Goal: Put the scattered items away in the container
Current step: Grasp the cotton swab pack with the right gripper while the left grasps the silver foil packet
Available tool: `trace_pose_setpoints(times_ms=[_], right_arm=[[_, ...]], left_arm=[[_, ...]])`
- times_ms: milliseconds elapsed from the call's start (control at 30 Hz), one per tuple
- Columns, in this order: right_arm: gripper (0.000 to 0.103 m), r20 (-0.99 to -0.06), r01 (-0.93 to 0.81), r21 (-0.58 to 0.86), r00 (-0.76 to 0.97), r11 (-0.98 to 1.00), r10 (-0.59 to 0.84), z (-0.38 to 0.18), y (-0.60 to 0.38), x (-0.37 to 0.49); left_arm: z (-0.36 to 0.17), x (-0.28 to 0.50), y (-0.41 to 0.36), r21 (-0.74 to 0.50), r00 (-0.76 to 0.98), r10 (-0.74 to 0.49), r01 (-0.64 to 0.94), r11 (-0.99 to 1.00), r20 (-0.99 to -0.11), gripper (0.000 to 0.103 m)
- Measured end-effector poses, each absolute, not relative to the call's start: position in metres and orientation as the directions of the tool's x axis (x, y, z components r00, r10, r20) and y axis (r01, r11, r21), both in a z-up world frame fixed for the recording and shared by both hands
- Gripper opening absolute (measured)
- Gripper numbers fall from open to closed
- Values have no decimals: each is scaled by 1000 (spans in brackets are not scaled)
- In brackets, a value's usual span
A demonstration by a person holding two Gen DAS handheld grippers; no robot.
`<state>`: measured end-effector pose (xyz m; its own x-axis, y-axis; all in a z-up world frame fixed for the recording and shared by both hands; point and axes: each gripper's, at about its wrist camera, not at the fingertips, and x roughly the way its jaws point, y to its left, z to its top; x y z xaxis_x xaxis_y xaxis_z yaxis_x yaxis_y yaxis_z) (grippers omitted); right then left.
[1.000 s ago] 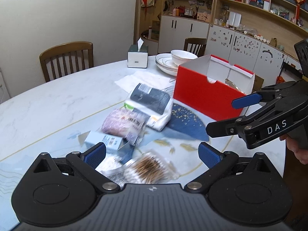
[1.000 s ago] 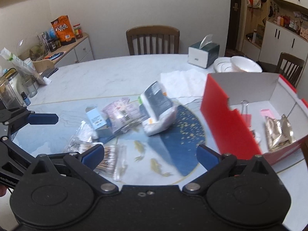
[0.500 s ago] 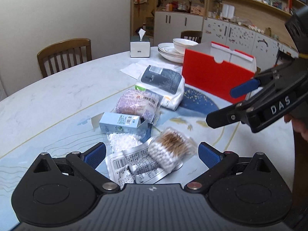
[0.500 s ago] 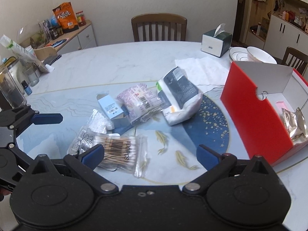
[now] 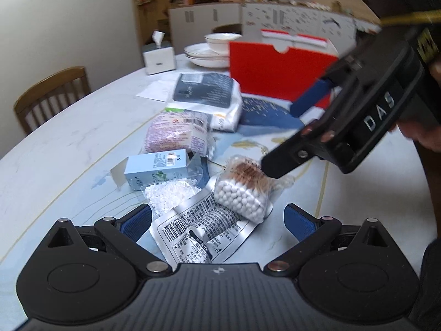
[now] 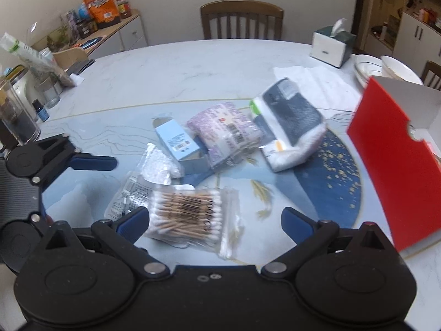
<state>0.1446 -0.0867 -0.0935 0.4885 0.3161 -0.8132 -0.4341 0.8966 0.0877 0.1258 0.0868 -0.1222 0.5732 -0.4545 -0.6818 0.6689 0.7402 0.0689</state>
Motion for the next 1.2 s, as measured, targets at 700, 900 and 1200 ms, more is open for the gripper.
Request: trace_pose_setpoints(times_ms=[700, 900, 1200], right_arm=[[102, -870, -464, 149, 358, 873, 338, -125, -67, 173], [102, -882, -451, 161, 334, 878, 333, -133, -69, 176], [88, -875, -462, 185, 324, 867, 359, -130, -72, 176]], left_arm=[[-137, 140, 80, 135, 510, -506, 784, 606, -695, 98], [-140, 141, 80, 132, 510, -500, 780, 611, -700, 91], [-139, 138, 78, 159, 540, -480, 762, 628, -692, 78]])
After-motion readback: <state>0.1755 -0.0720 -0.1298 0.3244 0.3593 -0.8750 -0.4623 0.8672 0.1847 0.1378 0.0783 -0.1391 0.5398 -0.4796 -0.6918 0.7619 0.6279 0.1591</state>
